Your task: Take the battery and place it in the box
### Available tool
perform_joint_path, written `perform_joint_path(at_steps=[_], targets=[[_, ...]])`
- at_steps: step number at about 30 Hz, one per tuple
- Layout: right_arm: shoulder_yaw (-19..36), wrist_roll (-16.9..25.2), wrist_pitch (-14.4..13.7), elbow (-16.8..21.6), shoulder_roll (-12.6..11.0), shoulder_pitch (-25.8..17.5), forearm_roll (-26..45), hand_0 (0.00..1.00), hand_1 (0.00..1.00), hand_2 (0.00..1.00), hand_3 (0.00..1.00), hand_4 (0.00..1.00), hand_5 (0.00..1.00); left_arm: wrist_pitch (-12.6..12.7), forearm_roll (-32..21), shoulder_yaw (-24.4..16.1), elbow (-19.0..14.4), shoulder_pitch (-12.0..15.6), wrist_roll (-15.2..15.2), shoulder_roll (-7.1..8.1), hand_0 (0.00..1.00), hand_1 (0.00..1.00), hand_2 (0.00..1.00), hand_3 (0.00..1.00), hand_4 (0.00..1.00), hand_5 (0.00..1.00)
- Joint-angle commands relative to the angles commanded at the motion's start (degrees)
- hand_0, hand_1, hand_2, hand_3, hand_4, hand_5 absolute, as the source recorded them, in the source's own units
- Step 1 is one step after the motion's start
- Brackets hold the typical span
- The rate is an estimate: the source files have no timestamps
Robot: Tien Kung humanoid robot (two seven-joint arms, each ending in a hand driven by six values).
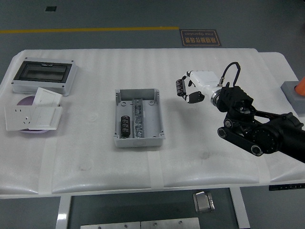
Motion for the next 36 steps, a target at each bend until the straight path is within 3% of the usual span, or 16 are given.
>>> perform_joint_path(at_steps=[8, 9, 14, 15, 29, 36], targets=[[6.3, 1.1, -3.1, 11.9, 2.8, -7.0, -2.1, 0.494, 0.56, 0.552, 0.687, 0.534, 0.203, -0.1, 0.2, -0.3, -0.1, 0.4, 0.4, 0.07, 0.527, 0.629, 0.528, 0.564, 0.602, 0.02], [6.3, 1.1, -3.5, 12.9, 3.2, -7.6, -2.8, 0.612, 0.675, 0.707, 0.725, 0.593, 0.239, -0.1, 0.2, -0.3, -0.1, 0.4, 0.4, 0.05, 0.527, 0.629, 0.528, 0.563, 0.602, 0.021], [6.2, 0.8, -5.0, 14.0, 4.5, -10.4, -5.4, 0.612, 0.675, 0.707, 0.725, 0.593, 0.239, -0.4, 0.3, -0.3, -0.1, 0.2, 0.6, 0.2, 0.527, 0.629, 0.528, 0.563, 0.602, 0.021], [6.1, 0.8, -5.2, 13.9, 4.6, -10.7, -5.8, 0.998, 0.974, 0.998, 0.998, 0.801, 0.385, -0.4, 0.4, -0.4, -0.1, 0.2, 0.6, 0.26, 0.526, 0.629, 0.527, 0.562, 0.609, 0.019], [5.6, 0.0, -4.5, 11.8, 5.1, -14.3, -7.6, 0.998, 0.998, 0.998, 0.998, 0.852, 0.424, -0.8, 1.3, -0.8, -0.2, -0.1, 1.9, 0.99, 0.526, 0.629, 0.528, 0.562, 0.607, 0.017], [11.0, 1.0, -5.3, 13.7, 3.5, -17.3, -7.9, 0.998, 0.998, 0.998, 0.998, 0.851, 0.43, -1.2, 1.9, -1.0, -0.2, -0.3, 2.6, 1.25, 0.526, 0.629, 0.527, 0.563, 0.604, 0.015]])
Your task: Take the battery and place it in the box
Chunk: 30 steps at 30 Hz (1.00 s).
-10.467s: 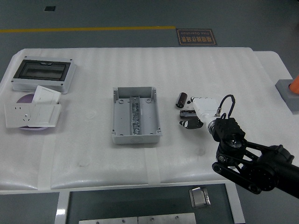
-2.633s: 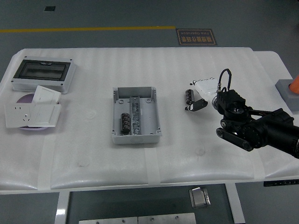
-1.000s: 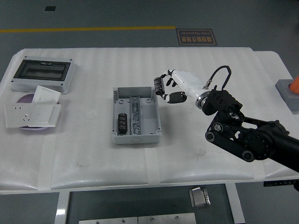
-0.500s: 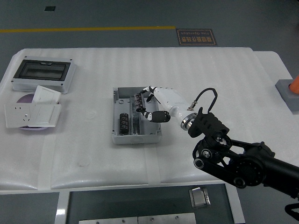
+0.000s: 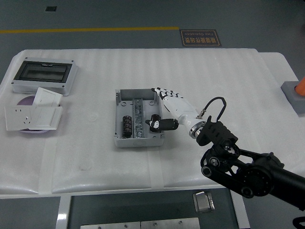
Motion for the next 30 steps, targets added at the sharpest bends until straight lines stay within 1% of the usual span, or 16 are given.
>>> perform_joint_path(at_steps=[6, 8, 11, 13, 16, 20, 21, 26, 30], targets=[[7.7, 1.9, -1.7, 2.4, -3.6, -5.8, 0.3, 0.998, 0.998, 0.998, 0.998, 0.849, 0.436, -0.3, 0.1, 0.2, 0.0, -0.1, 0.2, -0.18, 0.527, 0.629, 0.527, 0.562, 0.605, 0.013], [10.8, 3.0, -2.4, 3.7, -5.3, -8.2, 0.8, 0.998, 0.998, 0.998, 0.998, 0.849, 0.436, -0.3, -0.3, 0.6, 0.0, -0.1, 0.2, -0.27, 0.527, 0.629, 0.527, 0.562, 0.605, 0.013], [15.3, 5.6, -3.9, 5.1, -7.2, -11.6, 3.6, 0.998, 0.998, 0.998, 0.998, 0.851, 0.443, -0.5, -0.4, 1.0, -0.1, 0.1, 0.4, -0.31, 0.526, 0.629, 0.526, 0.561, 0.608, 0.009], [18.2, 7.8, -5.1, 5.4, -8.0, -13.6, 6.2, 0.998, 0.998, 0.998, 0.998, 0.851, 0.443, -0.5, -0.1, 0.8, -0.1, 0.2, 0.6, -0.25, 0.526, 0.629, 0.526, 0.561, 0.608, 0.009], [21.9, 11.0, -6.7, 5.3, -8.1, -15.9, 10.3, 0.998, 0.979, 0.998, 0.998, 0.851, 0.448, -0.7, 0.4, 0.6, -0.2, 0.1, 0.7, -0.02, 0.526, 0.628, 0.525, 0.559, 0.613, 0.007], [26.8, 15.8, -8.6, 5.0, -7.5, -18.0, 16.5, 0.998, 0.979, 0.998, 0.998, 0.851, 0.448, -0.5, 0.9, 0.3, -0.3, -0.1, 0.5, 0.43, 0.526, 0.628, 0.525, 0.559, 0.613, 0.007], [28.0, 17.0, -8.8, 5.0, -7.4, -18.3, 18.0, 0.998, 0.963, 0.969, 0.998, 0.844, 0.458, -0.3, 1.0, 0.2, -0.3, -0.1, 0.4, 0.52, 0.525, 0.628, 0.525, 0.557, 0.626, 0.004], [31.6, 21.8, -9.4, 5.6, -7.4, -19.4, 25.0, 0.998, 0.963, 0.969, 0.998, 0.844, 0.458, 0.4, 0.9, 0.2, -0.3, -0.2, -0.2, 0.46, 0.525, 0.628, 0.525, 0.557, 0.626, 0.004], [33.6, 23.5, -9.5, 6.2, -7.5, -19.8, 29.7, 0.998, 0.952, 0.957, 0.998, 0.841, 0.456, 0.8, -0.3, 1.0, -0.1, -0.1, -0.6, -0.04, 0.525, 0.627, 0.524, 0.556, 0.627, 0.003]])
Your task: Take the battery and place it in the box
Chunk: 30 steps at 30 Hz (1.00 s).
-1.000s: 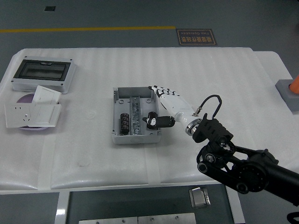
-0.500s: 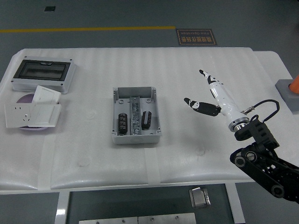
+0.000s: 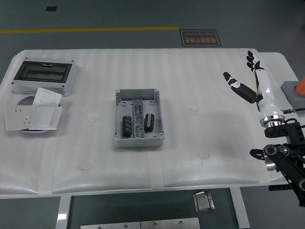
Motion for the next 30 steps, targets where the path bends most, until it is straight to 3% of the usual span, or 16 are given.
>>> perform_joint_path(at_steps=[13, 30], targets=[[5.7, 1.6, -1.2, 0.9, 0.0, -0.8, 3.6, 0.989, 0.923, 0.925, 0.992, 0.842, 0.463, 0.7, -2.9, 1.4, 0.2, 0.3, -0.4, -1.05, 0.533, 0.624, 0.53, 0.559, 0.62, 0.005], [7.8, 2.4, -1.8, 1.4, 0.1, -0.7, 3.9, 0.954, 0.89, 0.887, 0.935, 0.832, 0.474, 0.9, -3.9, 2.0, 0.3, -0.4, -0.6, -1.56, 0.535, 0.62, 0.532, 0.555, 0.625, 0.004]])
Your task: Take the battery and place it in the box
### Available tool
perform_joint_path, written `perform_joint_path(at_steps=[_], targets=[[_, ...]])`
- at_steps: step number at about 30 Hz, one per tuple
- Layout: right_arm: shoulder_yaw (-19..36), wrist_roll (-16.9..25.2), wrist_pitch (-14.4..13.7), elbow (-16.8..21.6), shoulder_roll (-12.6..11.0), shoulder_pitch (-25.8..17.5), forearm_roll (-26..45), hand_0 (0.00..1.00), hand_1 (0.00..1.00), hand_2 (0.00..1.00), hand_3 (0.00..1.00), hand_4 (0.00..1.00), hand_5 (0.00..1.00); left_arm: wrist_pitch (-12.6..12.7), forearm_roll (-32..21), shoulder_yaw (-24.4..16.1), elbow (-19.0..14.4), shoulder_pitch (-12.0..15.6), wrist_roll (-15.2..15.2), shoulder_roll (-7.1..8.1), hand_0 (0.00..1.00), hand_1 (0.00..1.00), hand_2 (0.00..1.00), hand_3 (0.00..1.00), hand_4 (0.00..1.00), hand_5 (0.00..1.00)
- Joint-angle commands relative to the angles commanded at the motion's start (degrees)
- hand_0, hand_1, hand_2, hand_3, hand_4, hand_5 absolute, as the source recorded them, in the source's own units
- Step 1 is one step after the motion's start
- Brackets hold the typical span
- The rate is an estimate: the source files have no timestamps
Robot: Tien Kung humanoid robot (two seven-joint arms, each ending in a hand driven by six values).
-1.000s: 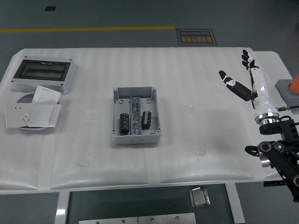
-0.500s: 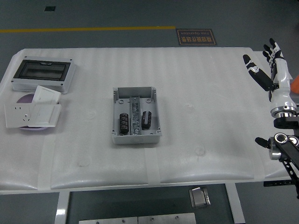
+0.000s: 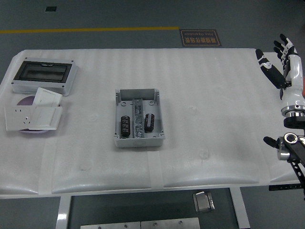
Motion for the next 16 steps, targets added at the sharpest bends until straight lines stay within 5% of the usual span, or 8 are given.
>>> perform_joint_path(at_steps=[16], targets=[[-0.8, 0.3, -0.1, -0.3, 0.3, -0.2, 1.0, 0.95, 0.883, 0.879, 0.923, 0.824, 0.473, 0.0, 0.9, -1.0, 0.0, 1.0, 0.1, -0.33, 0.539, 0.619, 0.533, 0.551, 0.634, 0.004]])
